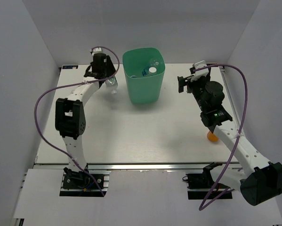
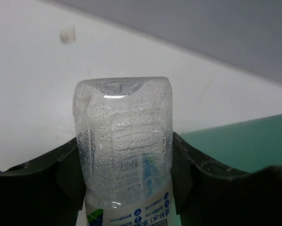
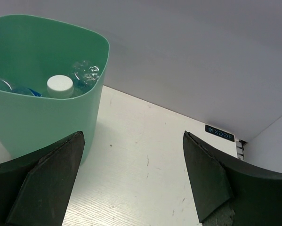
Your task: Put the plastic bottles in the bin
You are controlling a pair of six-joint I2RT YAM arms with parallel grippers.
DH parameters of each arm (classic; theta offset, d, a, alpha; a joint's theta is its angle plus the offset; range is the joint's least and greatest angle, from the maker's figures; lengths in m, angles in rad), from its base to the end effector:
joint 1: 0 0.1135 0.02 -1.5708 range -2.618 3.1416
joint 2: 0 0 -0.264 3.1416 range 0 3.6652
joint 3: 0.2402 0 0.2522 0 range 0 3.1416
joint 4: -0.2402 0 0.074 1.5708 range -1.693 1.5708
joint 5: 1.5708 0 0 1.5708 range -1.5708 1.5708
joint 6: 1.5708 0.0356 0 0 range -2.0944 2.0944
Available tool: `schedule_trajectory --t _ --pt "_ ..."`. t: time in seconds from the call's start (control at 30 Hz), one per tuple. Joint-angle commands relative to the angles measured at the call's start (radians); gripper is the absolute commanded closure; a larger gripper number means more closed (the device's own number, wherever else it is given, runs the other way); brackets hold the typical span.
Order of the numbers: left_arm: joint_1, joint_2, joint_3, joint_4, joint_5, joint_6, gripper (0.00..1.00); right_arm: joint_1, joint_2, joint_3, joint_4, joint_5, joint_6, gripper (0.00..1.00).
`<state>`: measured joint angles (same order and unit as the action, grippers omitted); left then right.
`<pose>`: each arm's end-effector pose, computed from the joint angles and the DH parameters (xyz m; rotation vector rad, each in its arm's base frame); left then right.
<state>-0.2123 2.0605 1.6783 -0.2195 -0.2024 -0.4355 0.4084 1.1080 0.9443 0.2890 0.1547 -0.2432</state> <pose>0.4742 -0.0949 0.2492 -0.3552 2.1332 -0.1539 0.2426 0.0990 0.3826 -0.3413 1.4062 0.0235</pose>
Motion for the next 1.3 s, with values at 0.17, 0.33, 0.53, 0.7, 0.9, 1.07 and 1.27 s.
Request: schedule_trajectory --t 0.17,0.33,0.53,0.7,0.9,1.07,1.27 --pt "-0.016 -0.362 -0.014 0.451 -0.022 0.072 0.68 -0.008 -0.092 -0.067 0.147 0.009 -0.056 0.11" --pt "-0.032 -0.295 0.179 0.512 0.125 0.083 0.66 -0.011 -0.088 -0.058 0.145 0.009 -0.067 0.11" --pt "-0.174 -0.09 0.392 0.525 0.193 0.268 0.65 -0.016 -0.085 -0.061 0.151 0.003 -0.079 0.11" --pt "-0.208 0.051 0.498 0.543 0.31 0.287 0.64 -0.025 -0.086 -0.071 0.159 0.008 -0.097 0.11" --pt "-0.219 0.111 0.42 0.723 0.416 0.299 0.64 -0.031 -0.08 -0.065 0.151 0.008 -0.11 0.11" --pt "-0.22 0.179 0.443 0.738 0.428 0.293 0.57 -0.037 -0.073 -0.073 0.157 0.008 -0.113 0.11" --pt "-0.22 0.084 0.255 0.807 0.465 0.322 0.31 -0.04 -0.059 -0.075 0.159 0.011 -0.113 0.11"
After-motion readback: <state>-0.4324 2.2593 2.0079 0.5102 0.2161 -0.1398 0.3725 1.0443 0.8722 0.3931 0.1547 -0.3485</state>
